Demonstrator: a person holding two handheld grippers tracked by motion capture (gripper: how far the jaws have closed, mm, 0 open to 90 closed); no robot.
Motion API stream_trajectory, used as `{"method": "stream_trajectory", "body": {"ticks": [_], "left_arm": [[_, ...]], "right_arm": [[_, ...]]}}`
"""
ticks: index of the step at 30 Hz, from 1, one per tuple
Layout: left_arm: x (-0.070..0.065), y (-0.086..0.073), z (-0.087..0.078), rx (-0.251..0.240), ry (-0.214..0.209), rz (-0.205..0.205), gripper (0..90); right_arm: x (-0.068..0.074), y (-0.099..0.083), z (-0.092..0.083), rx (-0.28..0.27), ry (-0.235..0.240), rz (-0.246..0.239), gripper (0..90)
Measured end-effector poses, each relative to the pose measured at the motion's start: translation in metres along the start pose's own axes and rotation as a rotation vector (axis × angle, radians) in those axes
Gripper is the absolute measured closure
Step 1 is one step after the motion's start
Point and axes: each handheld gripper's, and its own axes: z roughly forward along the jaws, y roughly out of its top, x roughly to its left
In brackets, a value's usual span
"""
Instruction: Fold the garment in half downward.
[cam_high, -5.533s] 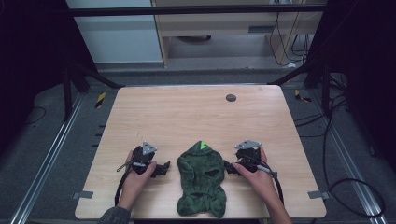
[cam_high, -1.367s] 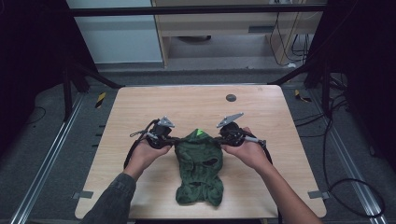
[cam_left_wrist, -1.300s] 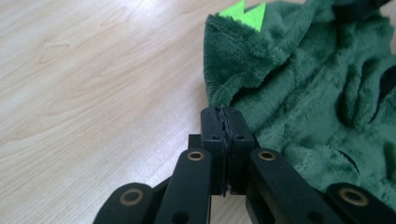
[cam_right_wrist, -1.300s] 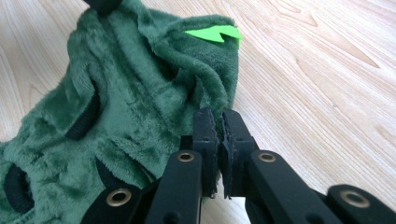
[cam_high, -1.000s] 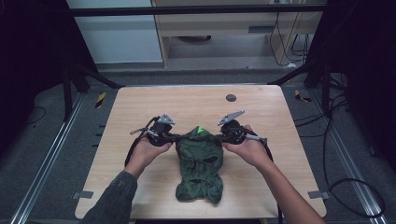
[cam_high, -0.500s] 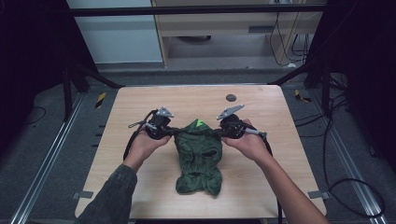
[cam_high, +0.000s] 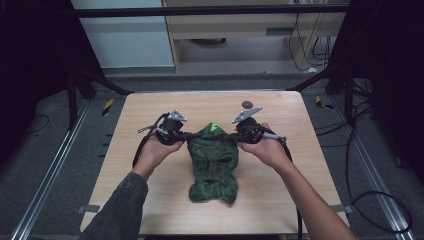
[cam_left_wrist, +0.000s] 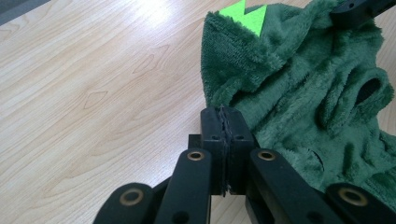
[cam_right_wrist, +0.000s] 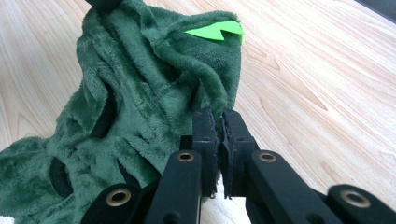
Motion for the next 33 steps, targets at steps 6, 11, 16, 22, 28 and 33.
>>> {"method": "stream_trajectory", "body": {"ticks": [6, 11, 16, 22, 28, 33], "left_arm": [[0.002, 0.002, -0.002, -0.005, 0.002, 0.001, 89.2], [0.003, 0.006, -0.005, -0.012, 0.012, 0.002, 89.3], [0.004, 0.012, -0.009, -0.031, 0.025, -0.002, 89.2], [0.005, 0.017, -0.010, -0.041, 0.024, 0.004, 89.3], [0.006, 0.023, -0.014, -0.050, 0.041, 0.014, 89.4], [0.004, 0.020, -0.014, -0.049, 0.051, 0.022, 89.4]], "right_arm": [[0.000, 0.006, 0.000, 0.000, -0.003, 0.000, 85.7], [-0.002, 0.011, 0.000, -0.009, -0.011, 0.000, 85.7], [-0.006, 0.015, -0.001, -0.007, -0.020, -0.004, 85.7], [-0.009, 0.017, 0.000, -0.010, -0.037, 0.000, 85.7], [-0.012, 0.024, 0.000, -0.020, -0.049, 0.003, 85.8], [-0.010, 0.023, 0.002, -0.015, -0.053, -0.013, 85.7]]}}
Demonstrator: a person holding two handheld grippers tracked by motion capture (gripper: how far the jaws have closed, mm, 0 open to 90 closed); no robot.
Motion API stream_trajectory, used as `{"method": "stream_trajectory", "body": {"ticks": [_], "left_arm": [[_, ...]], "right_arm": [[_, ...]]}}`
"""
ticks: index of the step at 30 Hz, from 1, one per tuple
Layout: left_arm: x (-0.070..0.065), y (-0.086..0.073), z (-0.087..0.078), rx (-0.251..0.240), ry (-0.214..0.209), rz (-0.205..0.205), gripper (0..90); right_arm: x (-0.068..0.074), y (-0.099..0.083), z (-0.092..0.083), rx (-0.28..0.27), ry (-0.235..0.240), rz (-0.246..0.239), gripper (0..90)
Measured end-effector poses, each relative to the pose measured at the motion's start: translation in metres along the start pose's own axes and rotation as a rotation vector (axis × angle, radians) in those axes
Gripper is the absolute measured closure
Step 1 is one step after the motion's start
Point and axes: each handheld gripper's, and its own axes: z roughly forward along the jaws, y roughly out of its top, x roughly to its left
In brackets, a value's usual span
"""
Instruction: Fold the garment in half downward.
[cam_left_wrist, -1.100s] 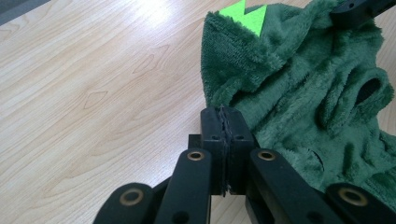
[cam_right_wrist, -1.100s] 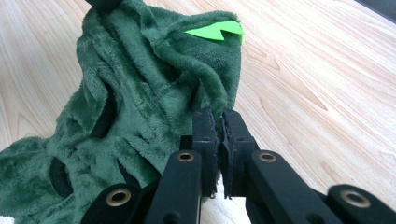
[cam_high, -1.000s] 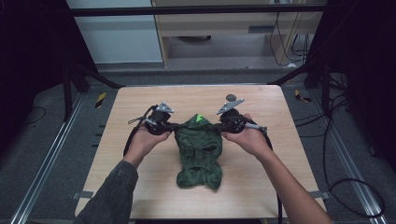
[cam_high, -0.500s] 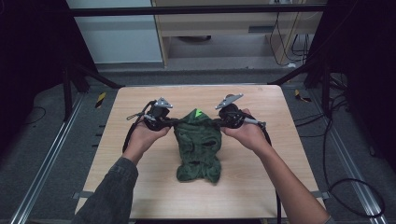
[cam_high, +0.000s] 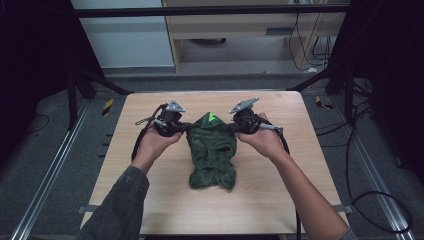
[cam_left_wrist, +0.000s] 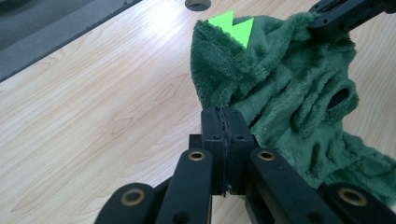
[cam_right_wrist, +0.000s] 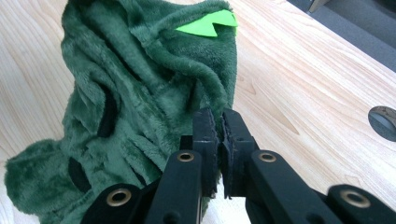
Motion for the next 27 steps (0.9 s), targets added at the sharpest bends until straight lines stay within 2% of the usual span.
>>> {"method": "stream_trajectory", "body": {"ticks": [11, 19, 27], "left_arm": [[-0.015, -0.008, 0.002, 0.003, -0.011, 0.033, 89.3], [-0.022, -0.026, 0.001, -0.010, -0.031, 0.023, 89.3], [-0.031, -0.040, 0.003, -0.007, -0.043, 0.022, 89.1]], "right_arm": [[0.009, -0.016, -0.004, -0.003, -0.001, -0.023, 85.6], [0.022, -0.033, -0.007, -0.019, 0.009, -0.037, 85.3], [0.029, -0.045, -0.007, -0.017, 0.019, -0.044, 85.1]]}}
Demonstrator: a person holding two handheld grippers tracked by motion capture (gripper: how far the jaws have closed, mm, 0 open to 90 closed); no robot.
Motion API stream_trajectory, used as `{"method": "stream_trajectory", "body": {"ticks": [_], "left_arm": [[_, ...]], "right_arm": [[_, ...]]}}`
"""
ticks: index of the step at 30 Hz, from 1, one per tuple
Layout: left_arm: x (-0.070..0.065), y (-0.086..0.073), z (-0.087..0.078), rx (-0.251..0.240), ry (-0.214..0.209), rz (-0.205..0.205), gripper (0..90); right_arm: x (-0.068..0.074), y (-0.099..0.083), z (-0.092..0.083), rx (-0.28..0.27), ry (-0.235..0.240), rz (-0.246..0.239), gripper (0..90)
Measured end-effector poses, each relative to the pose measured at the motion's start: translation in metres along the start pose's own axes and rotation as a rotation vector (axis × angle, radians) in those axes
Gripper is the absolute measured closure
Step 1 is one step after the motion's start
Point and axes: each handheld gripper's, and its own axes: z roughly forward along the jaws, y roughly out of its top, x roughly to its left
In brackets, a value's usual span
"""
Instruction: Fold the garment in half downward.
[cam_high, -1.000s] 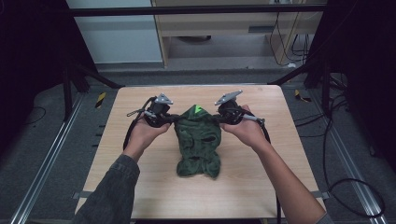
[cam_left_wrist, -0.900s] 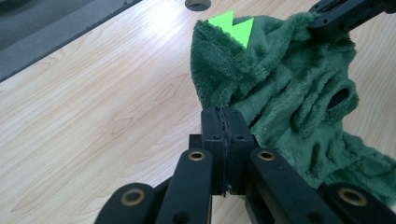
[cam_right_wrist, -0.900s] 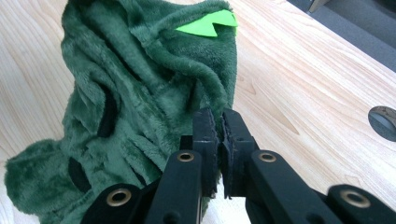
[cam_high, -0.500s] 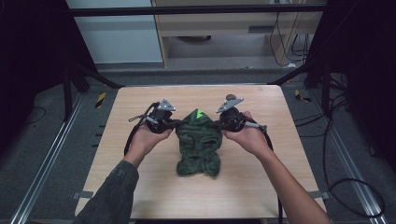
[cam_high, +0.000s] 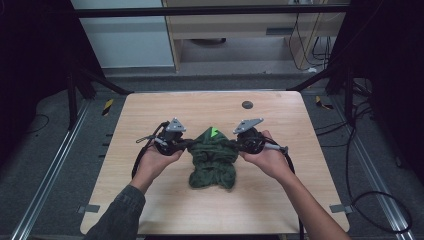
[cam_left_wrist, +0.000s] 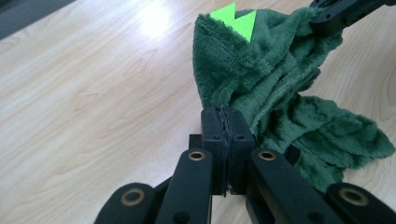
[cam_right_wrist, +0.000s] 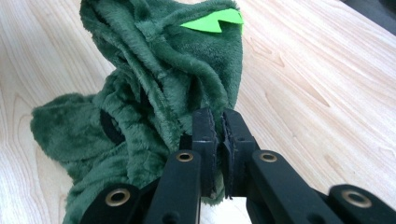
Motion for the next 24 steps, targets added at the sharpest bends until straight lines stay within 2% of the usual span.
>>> {"method": "stream_trajectory", "body": {"ticks": [16, 24], "left_arm": [[-0.010, -0.012, 0.004, 0.003, 0.000, 0.012, 88.9], [-0.018, -0.019, 0.004, 0.002, -0.016, 0.019, 88.8]], "right_arm": [[0.012, -0.014, 0.000, 0.002, 0.015, -0.007, 84.0], [0.018, -0.019, -0.002, 0.003, 0.021, -0.021, 83.4]]}}
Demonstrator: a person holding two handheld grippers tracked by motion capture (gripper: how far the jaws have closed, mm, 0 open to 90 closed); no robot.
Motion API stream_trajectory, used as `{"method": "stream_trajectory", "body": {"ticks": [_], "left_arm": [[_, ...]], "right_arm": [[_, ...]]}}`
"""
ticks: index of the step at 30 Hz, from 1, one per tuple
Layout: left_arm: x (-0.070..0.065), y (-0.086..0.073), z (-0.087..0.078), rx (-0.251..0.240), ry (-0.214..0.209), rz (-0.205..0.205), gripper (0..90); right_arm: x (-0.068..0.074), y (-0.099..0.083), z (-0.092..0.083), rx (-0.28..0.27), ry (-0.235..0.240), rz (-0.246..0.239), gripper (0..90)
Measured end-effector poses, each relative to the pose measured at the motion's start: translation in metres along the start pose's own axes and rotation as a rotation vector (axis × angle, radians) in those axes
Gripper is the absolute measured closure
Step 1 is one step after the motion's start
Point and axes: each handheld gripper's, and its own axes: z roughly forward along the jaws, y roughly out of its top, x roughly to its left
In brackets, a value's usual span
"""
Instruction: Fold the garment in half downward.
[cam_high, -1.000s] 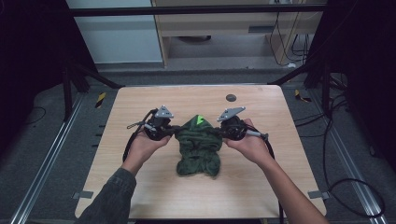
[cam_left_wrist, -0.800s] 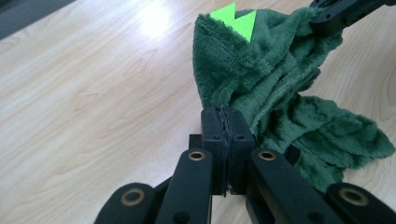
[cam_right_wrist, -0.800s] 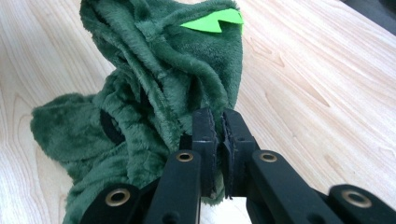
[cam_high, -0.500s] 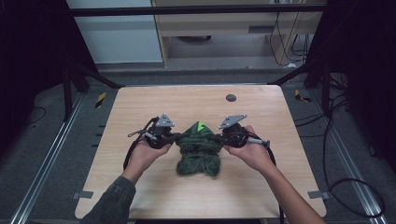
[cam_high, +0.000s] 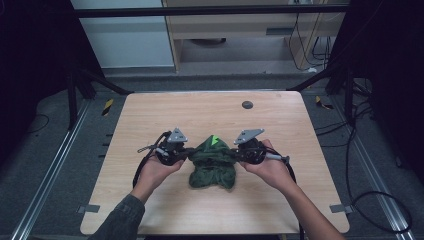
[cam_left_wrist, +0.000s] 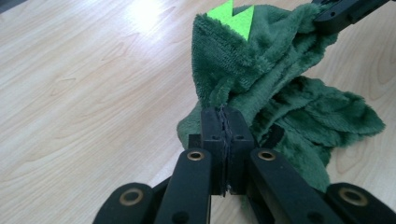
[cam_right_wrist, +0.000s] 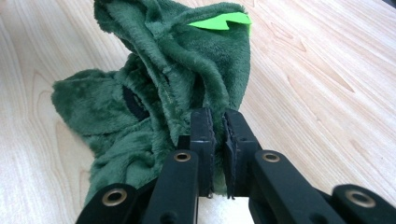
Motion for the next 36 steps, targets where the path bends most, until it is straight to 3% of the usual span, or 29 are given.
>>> {"method": "stream_trajectory", "body": {"ticks": [8, 22, 36], "left_arm": [[-0.008, -0.011, 0.002, 0.007, -0.027, 0.004, 88.7], [-0.013, -0.026, 0.010, 0.015, -0.034, -0.009, 88.8], [-0.023, -0.034, 0.010, 0.019, -0.031, 0.023, 88.8]], "right_arm": [[0.009, -0.009, 0.000, 0.005, 0.013, -0.008, 82.1], [0.019, -0.021, 0.003, 0.010, 0.026, -0.010, 78.7], [0.026, -0.028, 0.002, 0.008, 0.025, -0.005, 75.2]]}}
